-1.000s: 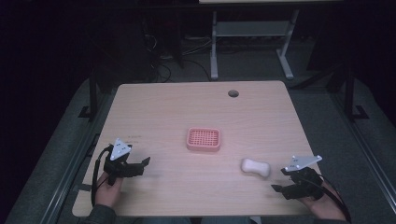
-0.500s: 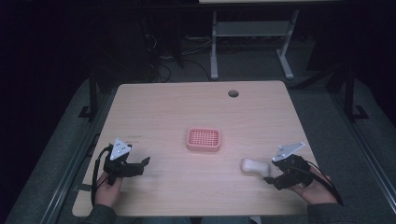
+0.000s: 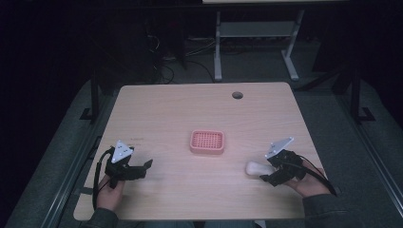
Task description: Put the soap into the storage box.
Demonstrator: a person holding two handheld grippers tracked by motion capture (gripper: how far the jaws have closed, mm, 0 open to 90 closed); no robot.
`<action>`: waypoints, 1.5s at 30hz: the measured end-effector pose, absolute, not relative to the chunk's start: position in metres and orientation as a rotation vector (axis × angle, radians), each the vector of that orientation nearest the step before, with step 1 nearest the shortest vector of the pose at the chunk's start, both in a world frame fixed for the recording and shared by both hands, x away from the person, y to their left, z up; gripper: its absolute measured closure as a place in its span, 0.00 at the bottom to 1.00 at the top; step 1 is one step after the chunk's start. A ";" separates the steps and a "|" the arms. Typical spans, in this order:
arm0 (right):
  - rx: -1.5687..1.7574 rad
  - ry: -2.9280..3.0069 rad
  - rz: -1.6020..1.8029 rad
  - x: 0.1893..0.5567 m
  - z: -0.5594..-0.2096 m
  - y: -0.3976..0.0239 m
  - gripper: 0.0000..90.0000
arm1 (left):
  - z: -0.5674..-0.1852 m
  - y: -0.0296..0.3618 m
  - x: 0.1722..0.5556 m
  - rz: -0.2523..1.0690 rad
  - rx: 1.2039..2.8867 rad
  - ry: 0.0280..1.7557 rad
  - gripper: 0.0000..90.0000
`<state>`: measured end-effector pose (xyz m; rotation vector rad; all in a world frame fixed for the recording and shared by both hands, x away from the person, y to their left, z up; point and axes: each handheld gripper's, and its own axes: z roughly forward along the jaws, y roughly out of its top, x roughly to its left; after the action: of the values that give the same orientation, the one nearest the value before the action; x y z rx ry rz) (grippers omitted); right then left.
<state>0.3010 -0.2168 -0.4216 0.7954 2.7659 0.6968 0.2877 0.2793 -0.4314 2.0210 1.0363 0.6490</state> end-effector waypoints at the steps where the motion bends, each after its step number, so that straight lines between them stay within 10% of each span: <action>1: 0.795 2.771 0.694 0.302 -0.422 -0.216 0.33 | -0.432 0.279 0.288 0.647 2.021 1.037 0.16; 45: 0.669 2.910 0.497 0.328 -0.444 -0.192 0.50 | -0.432 0.279 0.288 0.636 2.005 1.048 0.16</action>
<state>0.3278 -0.1917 -0.4443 0.6686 2.9101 0.4968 0.2878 0.2790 -0.4318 2.0055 1.0485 0.6359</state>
